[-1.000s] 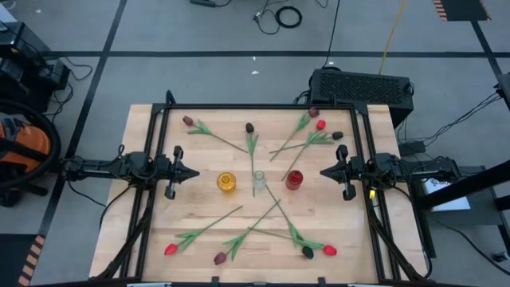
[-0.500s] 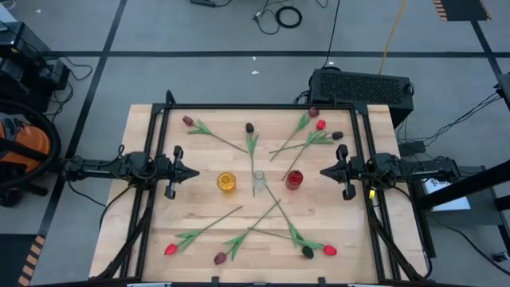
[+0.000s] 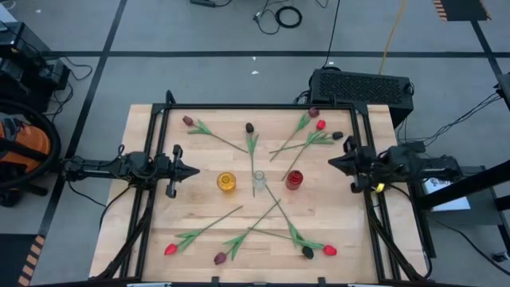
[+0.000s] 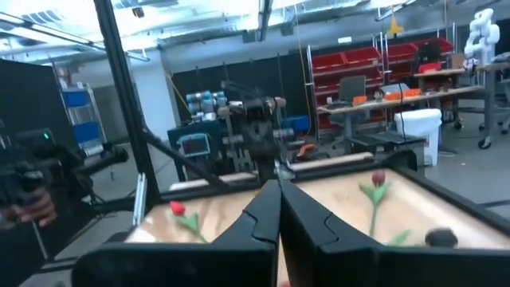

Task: Sort flowers into vase by color
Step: Put the top left red tulip into the yellow vase

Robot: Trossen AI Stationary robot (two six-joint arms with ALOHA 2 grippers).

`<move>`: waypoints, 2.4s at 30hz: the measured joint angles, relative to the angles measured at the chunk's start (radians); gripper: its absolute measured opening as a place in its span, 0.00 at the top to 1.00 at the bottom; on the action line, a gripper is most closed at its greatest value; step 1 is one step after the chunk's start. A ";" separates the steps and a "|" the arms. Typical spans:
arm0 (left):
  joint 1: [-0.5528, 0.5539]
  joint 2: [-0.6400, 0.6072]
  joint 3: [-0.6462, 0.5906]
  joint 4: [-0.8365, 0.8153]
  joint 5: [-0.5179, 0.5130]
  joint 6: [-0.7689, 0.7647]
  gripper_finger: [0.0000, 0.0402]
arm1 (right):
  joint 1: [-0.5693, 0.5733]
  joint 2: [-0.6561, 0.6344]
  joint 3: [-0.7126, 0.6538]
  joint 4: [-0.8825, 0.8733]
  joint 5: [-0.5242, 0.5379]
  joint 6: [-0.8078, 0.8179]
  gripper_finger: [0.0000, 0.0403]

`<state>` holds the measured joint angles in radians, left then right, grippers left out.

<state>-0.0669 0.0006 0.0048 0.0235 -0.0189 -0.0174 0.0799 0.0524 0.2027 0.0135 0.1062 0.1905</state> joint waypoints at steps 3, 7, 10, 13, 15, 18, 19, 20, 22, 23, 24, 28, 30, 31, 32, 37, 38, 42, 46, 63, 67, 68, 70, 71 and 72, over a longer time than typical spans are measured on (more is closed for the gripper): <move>0.000 0.000 0.000 0.004 -0.010 0.000 0.99 | 0.000 0.086 0.159 -0.087 0.000 0.004 1.00; 0.000 0.000 0.000 0.058 -0.029 0.003 0.99 | 0.000 0.243 0.414 -0.200 0.000 -0.016 1.00; 0.000 0.000 0.000 0.110 -0.055 0.004 0.99 | 0.000 0.367 0.607 -0.258 0.007 -0.050 1.00; 0.000 0.000 0.000 0.156 -0.077 0.003 0.99 | 0.001 0.495 0.787 -0.319 0.042 -0.082 1.00; 0.000 0.000 0.000 0.175 -0.087 0.003 0.99 | 0.001 0.581 0.890 -0.353 0.058 -0.101 1.00; 0.000 0.000 0.000 0.178 -0.095 0.003 0.99 | 0.001 0.695 0.998 -0.379 0.059 -0.128 1.00; 0.000 0.000 0.000 0.178 -0.095 0.003 0.99 | 0.001 0.731 1.020 -0.385 0.058 -0.135 1.00; 0.000 0.000 0.000 0.177 -0.095 0.000 0.99 | 0.001 0.762 1.035 -0.389 0.055 -0.144 1.00; 0.000 0.000 0.000 0.178 -0.095 -0.001 0.99 | 0.001 0.813 1.041 -0.397 0.051 -0.159 1.00; 0.000 0.000 0.000 0.178 -0.095 -0.001 0.99 | 0.001 0.836 1.039 -0.411 0.050 -0.166 1.00; 0.000 0.000 0.001 0.177 -0.095 -0.001 0.99 | 0.001 0.859 1.032 -0.426 0.050 -0.171 1.00; 0.000 0.000 0.004 0.177 -0.106 -0.004 0.99 | 0.001 0.925 0.961 -0.433 0.050 -0.174 1.00; 0.000 0.000 0.004 0.171 -0.135 -0.004 0.99 | 0.001 0.941 0.910 -0.395 0.049 -0.152 1.00; 0.000 0.000 0.005 0.164 -0.152 -0.004 0.99 | 0.001 0.944 0.880 -0.373 0.049 -0.138 1.00; 0.000 0.001 0.005 0.156 -0.169 -0.009 0.99 | 0.003 0.947 0.849 -0.351 0.048 -0.121 1.00; 0.000 0.004 0.013 0.143 -0.199 -0.056 0.99 | 0.027 0.938 0.676 -0.201 0.049 -0.058 1.00; 0.000 0.007 0.023 0.132 -0.200 -0.056 0.99 | 0.033 0.934 0.644 -0.169 0.049 -0.048 1.00; 0.000 0.051 0.108 0.045 -0.231 -0.095 0.99 | 0.055 0.930 0.534 -0.080 0.049 -0.026 1.00; 0.000 0.160 0.252 -0.008 -0.234 -0.107 0.99 | 0.059 0.934 0.497 -0.077 0.049 -0.044 1.00; -0.042 0.950 1.055 -0.431 -0.172 0.080 0.99 | 0.037 0.969 0.483 -0.100 0.059 -0.065 1.00; -0.068 1.052 1.034 -0.429 -0.102 0.075 0.99 | 0.037 0.969 0.483 -0.100 0.055 -0.020 1.00; -0.074 1.074 1.025 -0.429 -0.102 0.058 0.99 | 0.037 0.969 0.483 -0.100 0.055 -0.009 1.00; -0.084 1.120 1.013 -0.417 -0.112 0.018 0.99 | 0.037 0.969 0.483 -0.100 0.054 0.014 1.00; -0.089 1.141 1.011 -0.409 -0.120 0.001 0.99 | 0.037 0.969 0.483 -0.100 0.054 0.031 1.00; -0.094 1.158 1.011 -0.403 -0.128 -0.008 0.99 | 0.037 0.969 0.483 -0.100 0.054 0.051 1.00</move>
<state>-0.1608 1.1587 1.0156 -0.3798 -0.1467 -0.0256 0.1173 1.0218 0.6861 -0.0860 0.1600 0.2413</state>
